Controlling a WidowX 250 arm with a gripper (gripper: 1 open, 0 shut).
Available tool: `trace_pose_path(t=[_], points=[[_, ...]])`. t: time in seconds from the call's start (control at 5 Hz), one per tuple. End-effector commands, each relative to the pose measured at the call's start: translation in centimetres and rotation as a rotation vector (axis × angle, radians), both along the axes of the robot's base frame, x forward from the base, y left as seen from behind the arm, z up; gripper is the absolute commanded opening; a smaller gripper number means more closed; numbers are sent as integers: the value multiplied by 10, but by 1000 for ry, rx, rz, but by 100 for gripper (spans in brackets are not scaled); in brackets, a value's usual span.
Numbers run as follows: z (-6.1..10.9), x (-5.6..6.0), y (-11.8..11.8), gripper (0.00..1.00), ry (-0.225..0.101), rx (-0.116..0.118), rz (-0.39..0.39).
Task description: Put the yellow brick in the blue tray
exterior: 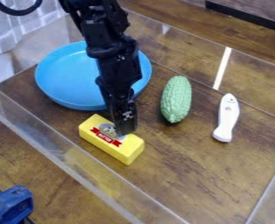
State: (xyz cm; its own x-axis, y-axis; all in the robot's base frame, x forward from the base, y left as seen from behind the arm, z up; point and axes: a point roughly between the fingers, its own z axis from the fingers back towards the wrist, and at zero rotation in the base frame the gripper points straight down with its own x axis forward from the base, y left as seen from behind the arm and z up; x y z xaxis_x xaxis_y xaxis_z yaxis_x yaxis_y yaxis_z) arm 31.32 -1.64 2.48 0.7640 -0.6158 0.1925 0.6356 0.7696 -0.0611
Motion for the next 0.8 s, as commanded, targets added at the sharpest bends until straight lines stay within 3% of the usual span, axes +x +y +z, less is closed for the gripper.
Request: trace_pose_path(t=[0.0, 0.6], points=[[-22, 1, -10, 100, 6, 12, -76], [-30, 5, -14, 100, 7, 16, -113]])
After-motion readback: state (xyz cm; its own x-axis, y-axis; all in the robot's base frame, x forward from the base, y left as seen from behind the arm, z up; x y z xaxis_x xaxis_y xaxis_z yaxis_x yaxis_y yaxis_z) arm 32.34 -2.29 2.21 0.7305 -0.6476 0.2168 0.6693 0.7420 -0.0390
